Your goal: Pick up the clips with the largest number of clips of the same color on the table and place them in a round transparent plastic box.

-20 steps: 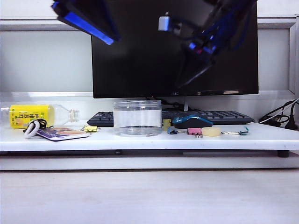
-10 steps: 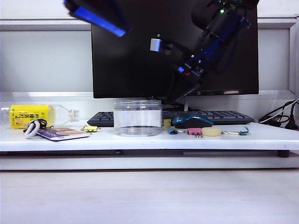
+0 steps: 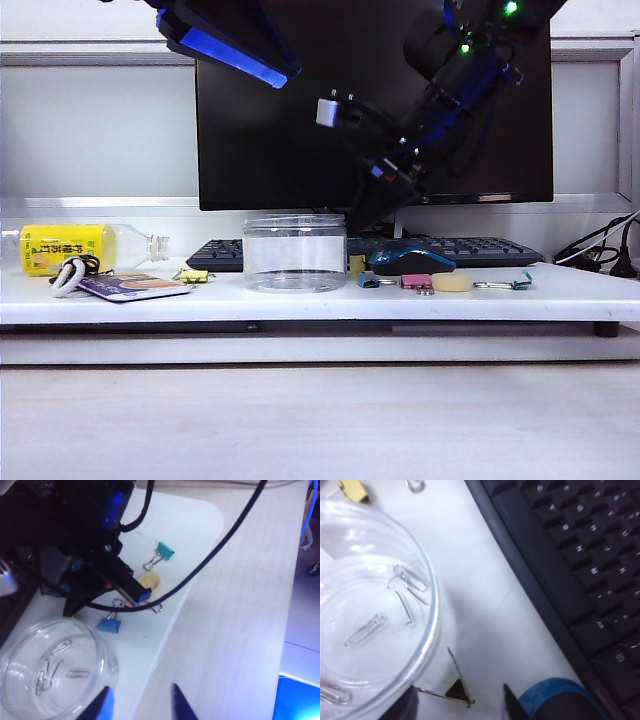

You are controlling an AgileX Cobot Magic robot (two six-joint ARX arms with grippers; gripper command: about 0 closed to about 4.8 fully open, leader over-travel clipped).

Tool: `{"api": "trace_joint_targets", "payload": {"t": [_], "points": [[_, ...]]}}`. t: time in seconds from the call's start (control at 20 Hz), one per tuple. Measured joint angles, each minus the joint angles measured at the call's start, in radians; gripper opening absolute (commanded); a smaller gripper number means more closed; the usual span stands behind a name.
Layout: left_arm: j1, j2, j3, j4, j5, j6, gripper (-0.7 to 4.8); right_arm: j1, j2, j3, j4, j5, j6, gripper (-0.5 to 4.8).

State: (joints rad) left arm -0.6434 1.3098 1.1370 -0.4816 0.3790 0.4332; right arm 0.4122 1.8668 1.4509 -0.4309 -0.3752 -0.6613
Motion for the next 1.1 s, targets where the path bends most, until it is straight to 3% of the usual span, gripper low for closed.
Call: {"api": "trace_joint_targets", "payload": {"t": [1.0,1.1], "points": [[0.000,0.001,0.000,0.021,-0.001,0.000,1.61,0.000,0.097,0.000,0.062,0.018,0.028,2.10],[0.000,0.001,0.000,0.021,-0.001,0.000,1.61,0.000,0.099,0.000,0.064,0.020,0.035,1.63]]}}
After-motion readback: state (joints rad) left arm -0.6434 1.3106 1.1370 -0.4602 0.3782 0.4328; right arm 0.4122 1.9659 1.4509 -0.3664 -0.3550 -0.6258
